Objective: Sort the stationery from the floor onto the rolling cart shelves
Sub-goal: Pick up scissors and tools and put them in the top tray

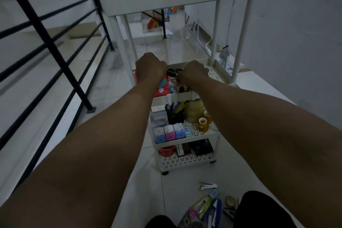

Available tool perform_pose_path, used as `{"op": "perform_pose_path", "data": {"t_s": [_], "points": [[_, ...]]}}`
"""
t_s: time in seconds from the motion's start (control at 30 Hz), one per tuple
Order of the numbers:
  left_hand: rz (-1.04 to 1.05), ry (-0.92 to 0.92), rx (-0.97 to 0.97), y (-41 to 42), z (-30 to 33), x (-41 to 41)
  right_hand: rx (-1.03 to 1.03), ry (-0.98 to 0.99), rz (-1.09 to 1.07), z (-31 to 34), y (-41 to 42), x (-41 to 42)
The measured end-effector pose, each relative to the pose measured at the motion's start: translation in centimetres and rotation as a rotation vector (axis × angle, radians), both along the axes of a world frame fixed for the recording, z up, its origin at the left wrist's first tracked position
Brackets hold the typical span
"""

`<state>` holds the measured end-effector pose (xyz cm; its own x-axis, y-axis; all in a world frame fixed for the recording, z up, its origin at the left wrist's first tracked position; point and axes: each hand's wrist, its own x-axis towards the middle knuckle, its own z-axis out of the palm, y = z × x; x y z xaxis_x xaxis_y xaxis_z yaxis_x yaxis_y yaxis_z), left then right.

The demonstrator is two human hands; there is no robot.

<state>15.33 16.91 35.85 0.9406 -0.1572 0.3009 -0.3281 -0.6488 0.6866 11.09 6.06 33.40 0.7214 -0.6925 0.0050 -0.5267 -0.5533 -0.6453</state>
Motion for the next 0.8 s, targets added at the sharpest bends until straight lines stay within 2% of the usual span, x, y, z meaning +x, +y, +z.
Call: {"op": "perform_pose_path", "data": {"t_s": [0.07,0.13,0.23,0.37,0.6,0.8], "points": [[0.028,0.048,0.294,0.1,-0.5,-0.2,-0.028,-0.028,-0.042,-0.3,0.6,0.1],[-0.022,0.073,0.421,0.4,-1.1,-0.3,-0.08,0.013,-0.05,-0.8,1.4,0.3],[-0.1,0.005,0.407,0.5,-1.8,-0.3,-0.149,0.083,0.0,-1.1,2.2,0.6],[-0.091,-0.009,0.378,0.8,-1.5,-0.3,-0.16,0.011,-0.001,-0.7,1.4,0.0],[-0.087,-0.052,0.428,0.4,-0.3,-0.8,-0.147,-0.088,0.191,1.6,-0.5,-2.6],[-0.238,-0.283,0.153,-0.7,-1.4,-4.8,-0.265,-0.111,0.269,1.7,-1.1,-5.5]]}}
